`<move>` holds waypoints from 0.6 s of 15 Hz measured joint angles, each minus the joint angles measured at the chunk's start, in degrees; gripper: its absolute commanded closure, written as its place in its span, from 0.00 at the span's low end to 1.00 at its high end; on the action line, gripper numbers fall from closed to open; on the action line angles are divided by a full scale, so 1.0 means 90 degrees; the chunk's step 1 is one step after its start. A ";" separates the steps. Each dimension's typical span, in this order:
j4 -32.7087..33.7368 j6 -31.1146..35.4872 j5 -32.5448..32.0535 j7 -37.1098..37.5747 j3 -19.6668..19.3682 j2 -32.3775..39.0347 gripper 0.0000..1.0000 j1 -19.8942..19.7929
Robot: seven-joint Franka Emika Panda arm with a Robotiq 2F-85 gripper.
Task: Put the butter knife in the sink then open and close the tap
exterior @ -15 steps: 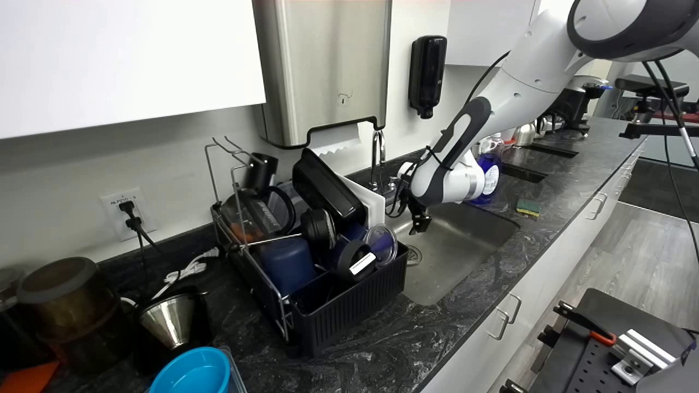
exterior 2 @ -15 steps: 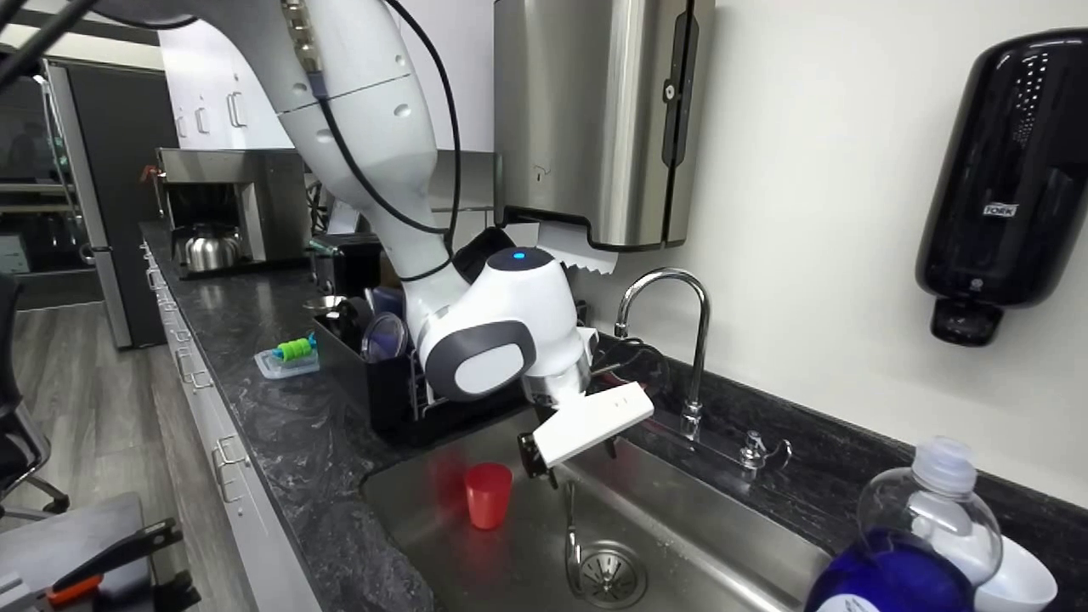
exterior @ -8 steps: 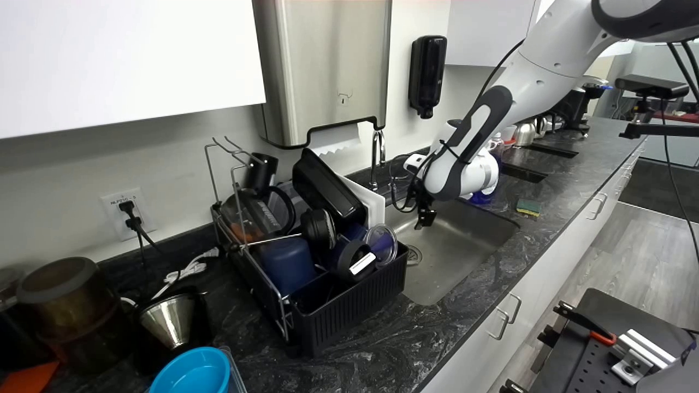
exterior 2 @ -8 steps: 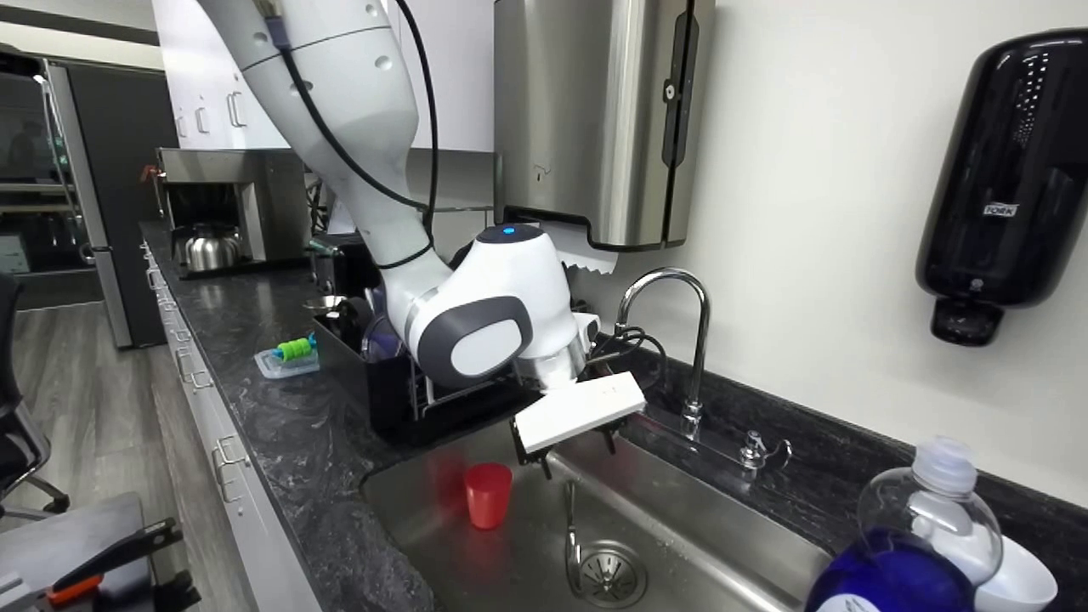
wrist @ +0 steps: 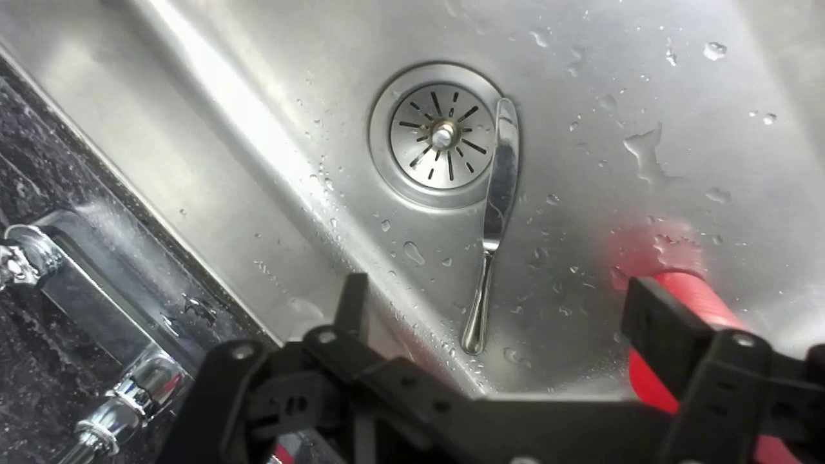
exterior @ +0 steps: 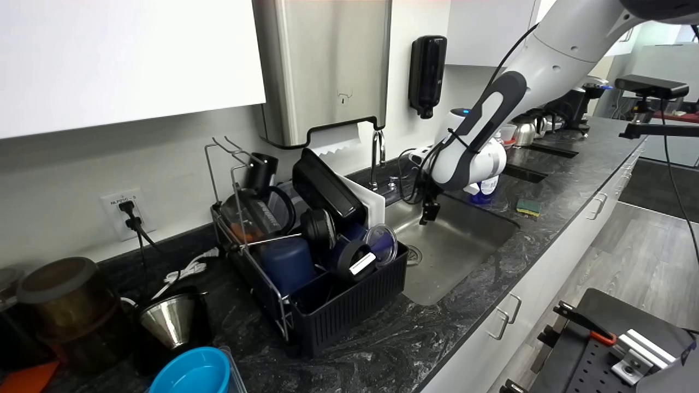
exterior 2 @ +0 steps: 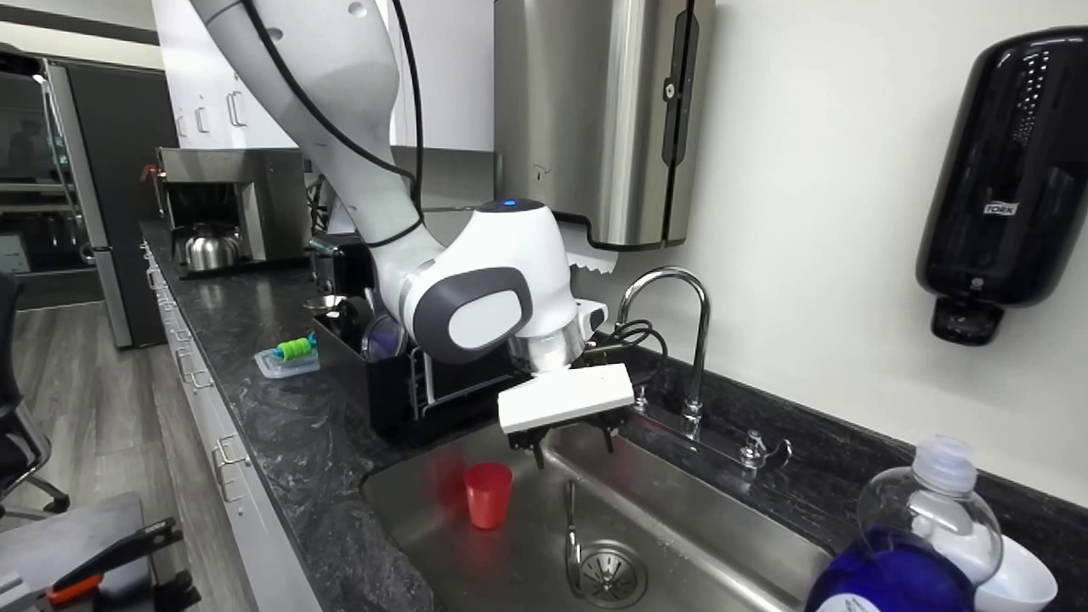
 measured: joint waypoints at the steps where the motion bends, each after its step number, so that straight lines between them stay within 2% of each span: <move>1: -0.0037 -0.0085 -0.0033 0.0140 -0.0018 -0.0086 0.00 0.0012; 9: -0.0405 -0.0792 -0.0090 0.1054 -0.0054 -0.0918 0.00 0.0095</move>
